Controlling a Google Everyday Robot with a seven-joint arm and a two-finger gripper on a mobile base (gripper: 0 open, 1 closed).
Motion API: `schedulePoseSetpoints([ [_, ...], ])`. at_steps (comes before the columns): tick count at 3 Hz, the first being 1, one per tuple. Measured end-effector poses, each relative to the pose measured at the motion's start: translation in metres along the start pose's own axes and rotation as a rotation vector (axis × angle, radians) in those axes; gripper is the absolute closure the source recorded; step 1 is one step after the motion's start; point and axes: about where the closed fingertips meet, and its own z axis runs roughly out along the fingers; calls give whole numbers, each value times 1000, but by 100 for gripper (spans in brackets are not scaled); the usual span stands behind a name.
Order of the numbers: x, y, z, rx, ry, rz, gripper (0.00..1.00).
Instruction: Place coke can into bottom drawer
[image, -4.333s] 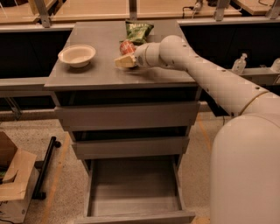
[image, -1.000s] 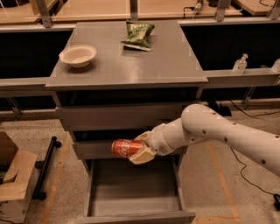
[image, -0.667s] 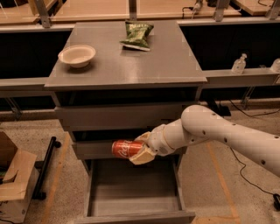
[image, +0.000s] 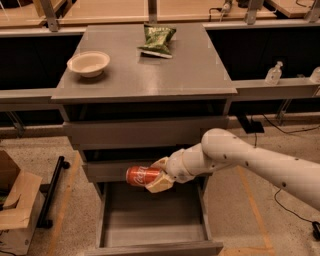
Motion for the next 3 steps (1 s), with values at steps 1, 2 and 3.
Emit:
schedulePoseSetpoints([
  [1, 54, -20, 51, -29, -62, 28, 100],
  [2, 115, -39, 112, -71, -93, 103, 100],
  [3, 139, -26, 139, -107, -109, 158, 100],
])
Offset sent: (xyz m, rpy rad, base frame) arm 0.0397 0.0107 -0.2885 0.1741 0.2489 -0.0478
